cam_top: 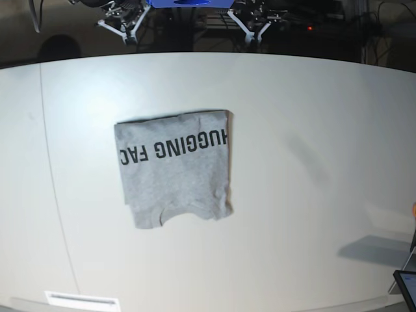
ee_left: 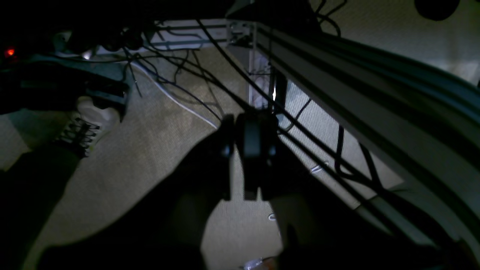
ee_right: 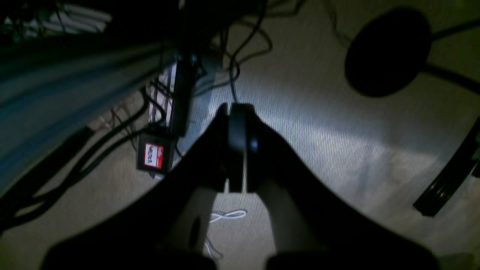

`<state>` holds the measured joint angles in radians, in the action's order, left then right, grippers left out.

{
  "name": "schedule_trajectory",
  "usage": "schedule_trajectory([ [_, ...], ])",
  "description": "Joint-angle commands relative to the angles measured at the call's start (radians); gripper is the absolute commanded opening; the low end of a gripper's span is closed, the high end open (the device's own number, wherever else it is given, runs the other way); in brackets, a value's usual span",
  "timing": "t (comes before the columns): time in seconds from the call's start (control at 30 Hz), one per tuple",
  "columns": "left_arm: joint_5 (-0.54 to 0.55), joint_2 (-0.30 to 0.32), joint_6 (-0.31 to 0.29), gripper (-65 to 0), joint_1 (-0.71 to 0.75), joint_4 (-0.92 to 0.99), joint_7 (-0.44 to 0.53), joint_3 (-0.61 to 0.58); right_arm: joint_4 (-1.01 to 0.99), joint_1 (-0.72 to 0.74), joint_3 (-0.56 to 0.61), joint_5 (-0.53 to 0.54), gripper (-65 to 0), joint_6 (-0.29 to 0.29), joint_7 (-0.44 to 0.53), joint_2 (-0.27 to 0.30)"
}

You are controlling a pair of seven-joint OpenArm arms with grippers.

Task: Fold the T-shirt properly

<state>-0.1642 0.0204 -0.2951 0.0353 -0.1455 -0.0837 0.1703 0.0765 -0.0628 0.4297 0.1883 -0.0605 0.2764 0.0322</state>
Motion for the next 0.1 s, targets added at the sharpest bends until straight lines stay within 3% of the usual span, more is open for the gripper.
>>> schedule_trajectory([
  [0.0,0.001,0.0,-0.006,-60.6,0.001,-0.001,0.005,0.001,0.001,-0.001,-0.002,0.003,-64.1,0.0,0.005,0.001],
  [0.07,0.001,0.0,-0.006,-60.6,0.004,-0.001,0.005,0.001,-0.001,-0.001,-0.001,0.003,-64.1,0.0,-0.01,0.002],
])
